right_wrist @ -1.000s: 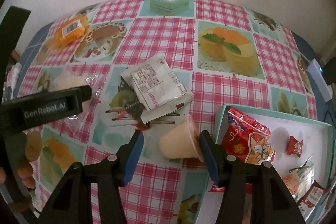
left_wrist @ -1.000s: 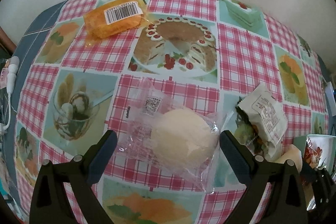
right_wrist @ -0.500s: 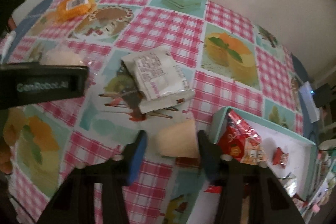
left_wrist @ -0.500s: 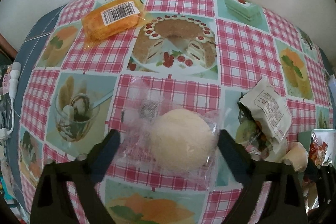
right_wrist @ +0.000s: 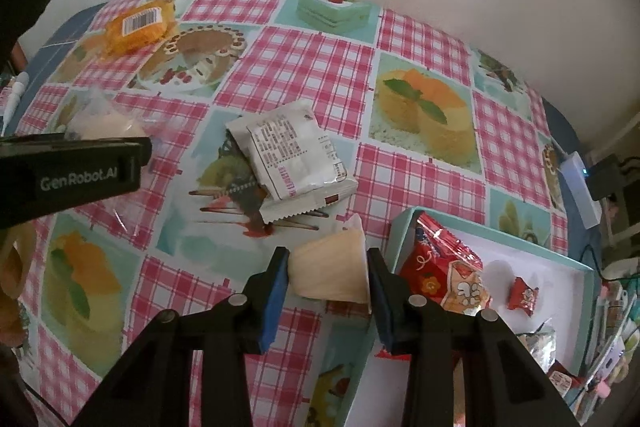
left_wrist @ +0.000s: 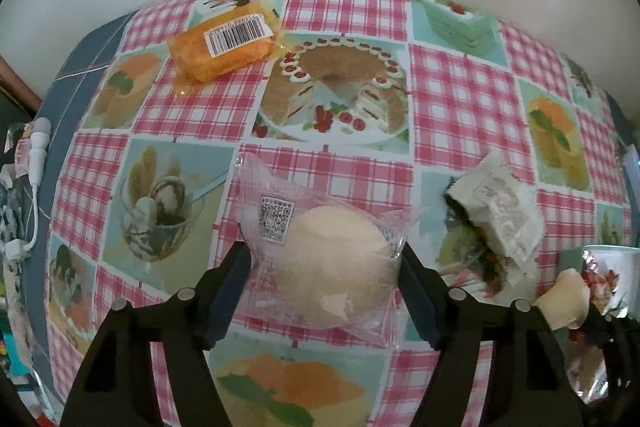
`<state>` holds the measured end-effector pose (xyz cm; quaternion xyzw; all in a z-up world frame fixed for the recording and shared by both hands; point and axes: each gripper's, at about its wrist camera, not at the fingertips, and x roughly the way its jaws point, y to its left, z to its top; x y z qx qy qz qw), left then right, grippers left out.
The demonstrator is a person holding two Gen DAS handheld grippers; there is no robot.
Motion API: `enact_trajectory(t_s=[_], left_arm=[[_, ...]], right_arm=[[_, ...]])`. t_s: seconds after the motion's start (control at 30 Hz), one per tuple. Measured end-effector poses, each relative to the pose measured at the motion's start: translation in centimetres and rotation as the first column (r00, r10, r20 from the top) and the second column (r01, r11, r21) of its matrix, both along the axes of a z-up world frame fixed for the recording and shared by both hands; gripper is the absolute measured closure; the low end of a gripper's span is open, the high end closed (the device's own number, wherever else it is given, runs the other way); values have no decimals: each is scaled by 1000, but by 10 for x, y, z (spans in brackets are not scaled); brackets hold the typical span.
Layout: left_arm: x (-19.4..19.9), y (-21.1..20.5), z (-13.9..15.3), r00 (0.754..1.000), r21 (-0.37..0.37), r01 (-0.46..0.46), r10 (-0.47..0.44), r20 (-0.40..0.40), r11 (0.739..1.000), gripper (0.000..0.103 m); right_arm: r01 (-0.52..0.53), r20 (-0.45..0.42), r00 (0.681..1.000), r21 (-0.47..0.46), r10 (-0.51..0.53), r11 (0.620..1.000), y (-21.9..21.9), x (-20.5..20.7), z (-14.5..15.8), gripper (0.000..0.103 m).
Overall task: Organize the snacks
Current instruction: 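Carry the bun with the left gripper while the right carries the cup cake over the tray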
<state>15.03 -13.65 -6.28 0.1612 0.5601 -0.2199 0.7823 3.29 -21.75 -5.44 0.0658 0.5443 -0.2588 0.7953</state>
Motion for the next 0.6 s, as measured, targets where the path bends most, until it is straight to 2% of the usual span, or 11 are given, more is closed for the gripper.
enact_trajectory(t_s=[0.27, 0.6], left_arm=[[-14, 16, 35, 999, -13, -35, 36, 37, 999, 29], [-29, 39, 72, 992, -28, -47, 49, 114, 999, 29]], right_arm=[[-4, 16, 1000, -18, 4, 1000, 11, -11, 22, 62], [34, 81, 996, -5, -34, 999, 25, -42, 57, 62]])
